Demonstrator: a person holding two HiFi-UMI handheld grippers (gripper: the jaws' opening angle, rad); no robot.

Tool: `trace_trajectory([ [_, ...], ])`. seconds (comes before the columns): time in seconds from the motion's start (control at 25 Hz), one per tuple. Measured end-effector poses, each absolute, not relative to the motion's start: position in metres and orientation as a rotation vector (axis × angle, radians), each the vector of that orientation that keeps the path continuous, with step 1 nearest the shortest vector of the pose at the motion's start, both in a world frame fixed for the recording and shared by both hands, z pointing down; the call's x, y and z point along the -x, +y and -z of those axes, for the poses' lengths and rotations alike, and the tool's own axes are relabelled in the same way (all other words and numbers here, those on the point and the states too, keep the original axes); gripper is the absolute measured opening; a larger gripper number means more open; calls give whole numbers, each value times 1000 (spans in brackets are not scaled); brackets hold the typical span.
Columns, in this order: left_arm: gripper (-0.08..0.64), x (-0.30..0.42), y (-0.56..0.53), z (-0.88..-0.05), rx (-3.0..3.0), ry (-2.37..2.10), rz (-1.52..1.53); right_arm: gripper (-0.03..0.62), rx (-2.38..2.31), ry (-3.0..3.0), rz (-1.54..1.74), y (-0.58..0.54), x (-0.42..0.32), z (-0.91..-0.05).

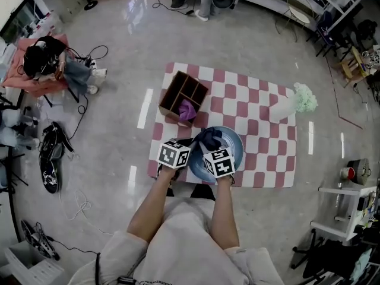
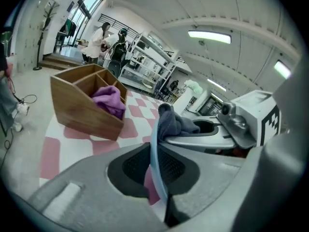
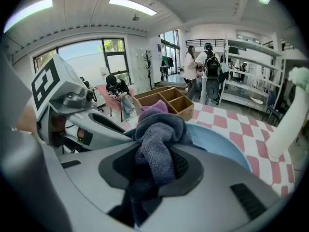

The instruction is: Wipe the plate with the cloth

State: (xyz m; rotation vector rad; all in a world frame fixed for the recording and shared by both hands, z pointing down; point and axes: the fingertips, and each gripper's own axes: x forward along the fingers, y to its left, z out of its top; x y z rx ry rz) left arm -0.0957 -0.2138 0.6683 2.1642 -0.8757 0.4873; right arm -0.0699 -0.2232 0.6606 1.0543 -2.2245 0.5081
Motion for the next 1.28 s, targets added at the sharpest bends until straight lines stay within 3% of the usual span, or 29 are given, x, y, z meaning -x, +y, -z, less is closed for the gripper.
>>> trace_trajectory([
  [0.36, 25, 180, -220, -654, -2266, -939, -475, 127, -1177, -2203, -303, -243, 145, -648],
  [0.88, 38, 199, -233, -626, -2342, -917, -347, 124, -1303, -2085, -227, -268, 71, -638],
  [1.28, 44, 204, -241, -629, -2239, -903, -120, 124, -1333, -1936, -324, -211, 37, -669],
])
